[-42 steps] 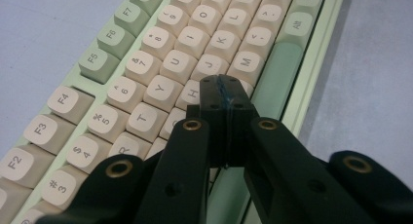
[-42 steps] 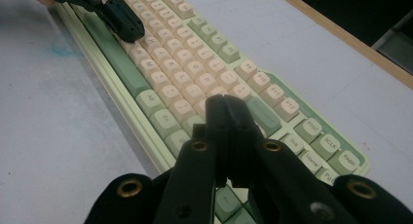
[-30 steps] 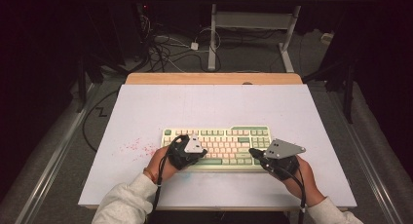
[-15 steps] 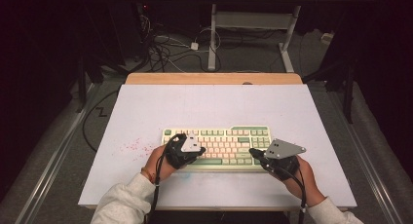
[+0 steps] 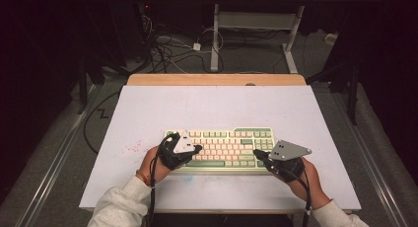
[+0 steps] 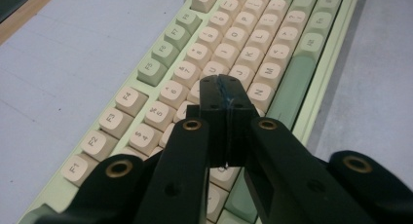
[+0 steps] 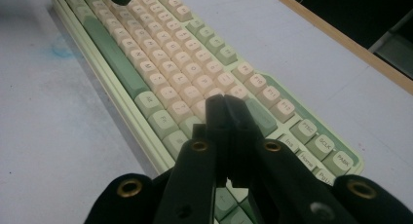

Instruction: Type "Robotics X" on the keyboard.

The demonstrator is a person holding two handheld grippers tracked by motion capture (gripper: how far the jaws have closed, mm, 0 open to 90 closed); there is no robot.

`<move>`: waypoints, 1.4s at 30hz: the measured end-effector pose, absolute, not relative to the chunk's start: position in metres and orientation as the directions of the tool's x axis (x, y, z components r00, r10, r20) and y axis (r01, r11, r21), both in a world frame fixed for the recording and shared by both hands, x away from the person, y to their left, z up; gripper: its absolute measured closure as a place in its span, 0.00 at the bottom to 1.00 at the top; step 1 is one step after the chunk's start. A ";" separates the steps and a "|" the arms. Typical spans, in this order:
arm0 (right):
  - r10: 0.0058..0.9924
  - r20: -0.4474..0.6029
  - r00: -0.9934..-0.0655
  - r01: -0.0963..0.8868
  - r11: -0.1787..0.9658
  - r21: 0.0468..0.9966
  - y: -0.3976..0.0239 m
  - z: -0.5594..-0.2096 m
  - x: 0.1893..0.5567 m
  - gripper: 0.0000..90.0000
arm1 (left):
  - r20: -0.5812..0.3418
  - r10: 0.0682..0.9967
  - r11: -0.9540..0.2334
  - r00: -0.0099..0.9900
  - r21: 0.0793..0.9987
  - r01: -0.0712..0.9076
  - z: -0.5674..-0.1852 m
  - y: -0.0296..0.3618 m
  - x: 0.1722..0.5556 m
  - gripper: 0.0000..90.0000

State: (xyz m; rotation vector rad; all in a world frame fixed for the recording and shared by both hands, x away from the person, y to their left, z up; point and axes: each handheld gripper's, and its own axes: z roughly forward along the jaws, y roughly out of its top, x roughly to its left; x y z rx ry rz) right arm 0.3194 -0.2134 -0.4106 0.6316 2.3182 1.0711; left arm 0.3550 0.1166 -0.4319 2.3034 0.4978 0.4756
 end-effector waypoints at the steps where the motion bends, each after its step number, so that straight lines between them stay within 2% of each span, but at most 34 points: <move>1: 0.596 -0.246 -0.764 0.199 0.581 0.789 -0.213 -0.410 0.319 1.00 | 0.190 0.481 -0.663 0.856 0.718 0.212 -0.432 0.118 0.355 0.97; 15: 0.590 -0.244 -0.769 0.197 0.583 0.788 -0.204 -0.411 0.330 1.00 | 0.206 0.506 -0.649 0.837 0.730 0.213 -0.433 0.143 0.345 0.97; 26: 0.548 -0.251 -0.798 0.178 0.612 0.770 -0.173 -0.414 0.343 1.00 | 0.208 0.573 -0.607 0.793 0.757 0.240 -0.435 0.175 0.332 0.97; 42: 0.506 -0.261 -0.822 0.187 0.673 0.716 -0.131 -0.430 0.369 1.00 | 0.196 0.583 -0.608 0.789 0.750 0.263 -0.443 0.189 0.317 0.97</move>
